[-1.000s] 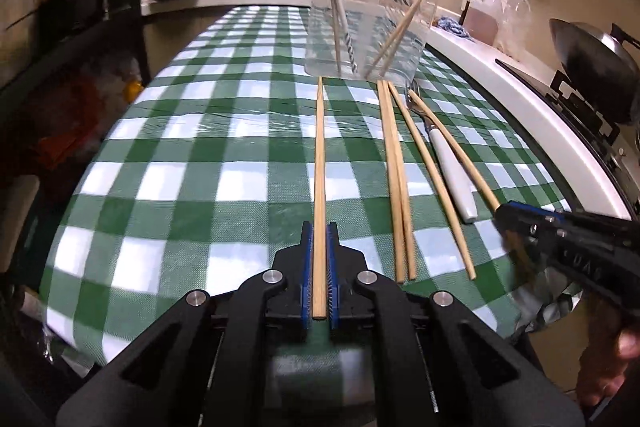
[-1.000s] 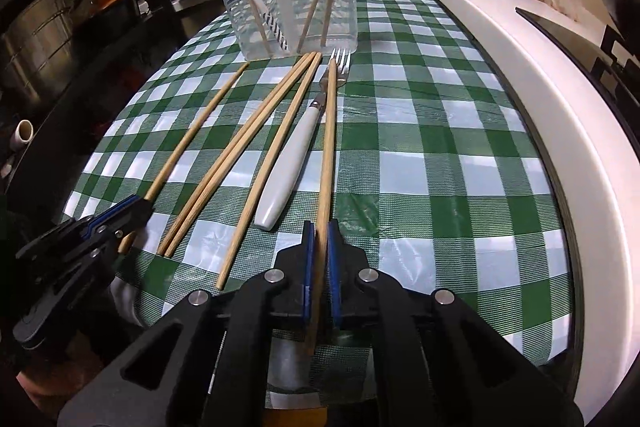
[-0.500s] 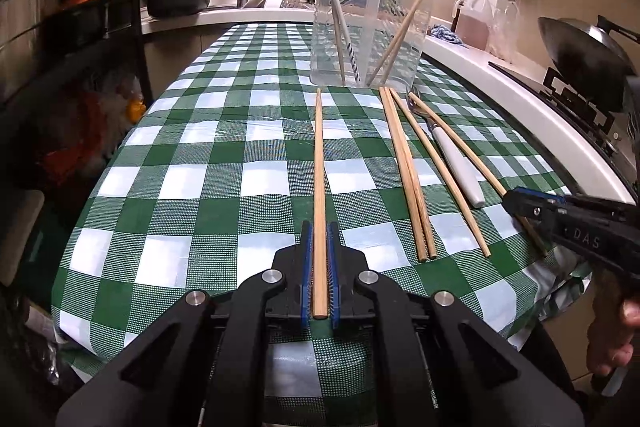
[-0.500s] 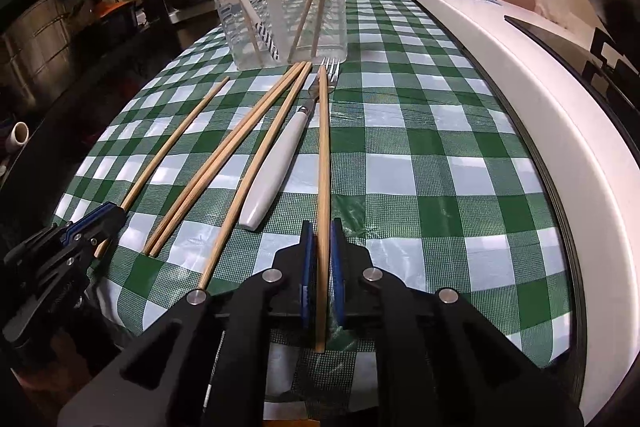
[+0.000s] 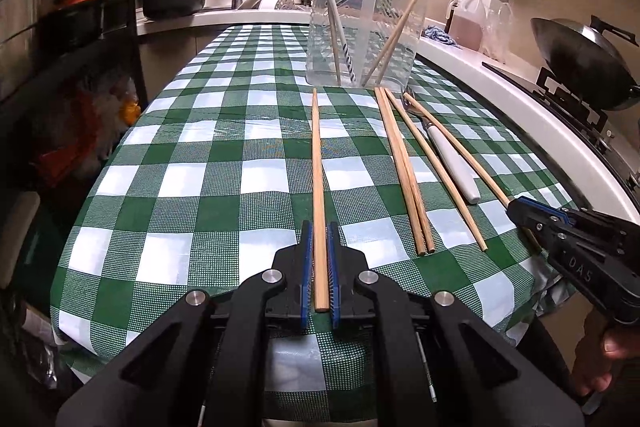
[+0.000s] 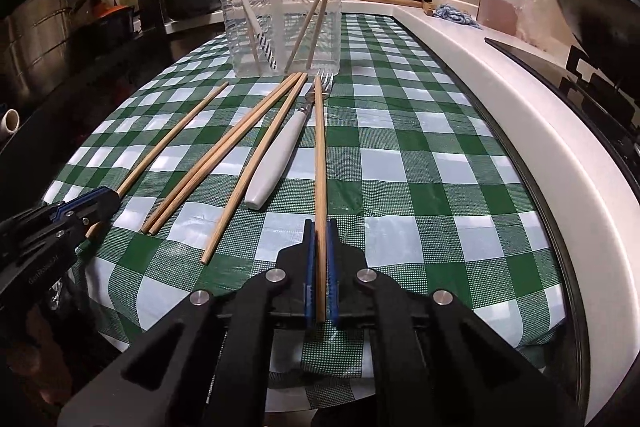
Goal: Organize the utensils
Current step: 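Lift both held chopsticks and carry them over the clear container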
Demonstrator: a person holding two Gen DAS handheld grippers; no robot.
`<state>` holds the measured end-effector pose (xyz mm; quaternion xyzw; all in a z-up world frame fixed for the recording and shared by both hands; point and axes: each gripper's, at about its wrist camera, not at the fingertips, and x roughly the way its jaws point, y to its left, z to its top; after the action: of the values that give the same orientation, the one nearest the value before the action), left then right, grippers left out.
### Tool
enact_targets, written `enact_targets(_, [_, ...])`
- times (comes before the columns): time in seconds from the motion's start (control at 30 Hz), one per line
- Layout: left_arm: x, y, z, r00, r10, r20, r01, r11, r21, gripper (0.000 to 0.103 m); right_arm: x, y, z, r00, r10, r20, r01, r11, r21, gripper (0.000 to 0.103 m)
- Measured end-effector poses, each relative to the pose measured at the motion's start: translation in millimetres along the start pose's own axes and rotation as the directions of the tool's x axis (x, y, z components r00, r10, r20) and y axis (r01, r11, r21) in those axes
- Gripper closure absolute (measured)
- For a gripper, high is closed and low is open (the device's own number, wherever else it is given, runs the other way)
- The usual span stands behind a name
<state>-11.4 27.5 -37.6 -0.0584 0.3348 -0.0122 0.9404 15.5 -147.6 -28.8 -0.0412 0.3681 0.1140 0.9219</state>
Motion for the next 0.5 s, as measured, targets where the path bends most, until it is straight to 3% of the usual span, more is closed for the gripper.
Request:
enact_targets(0.3, [-7,5,3,1.0,0.004,0.022,-0.004,1.0,-0.011,0.096,-25,2,16,0.999,0.026,0.035,-0.027,0.999,0.026,0.098])
enact_targets(0.5, [-25,0,9,0.995,0.025,0.095,-0.027,0.999,0.023,0.096,-43,2,26,0.996,0.036,0.076,-0.038,0.999,0.031,0.098])
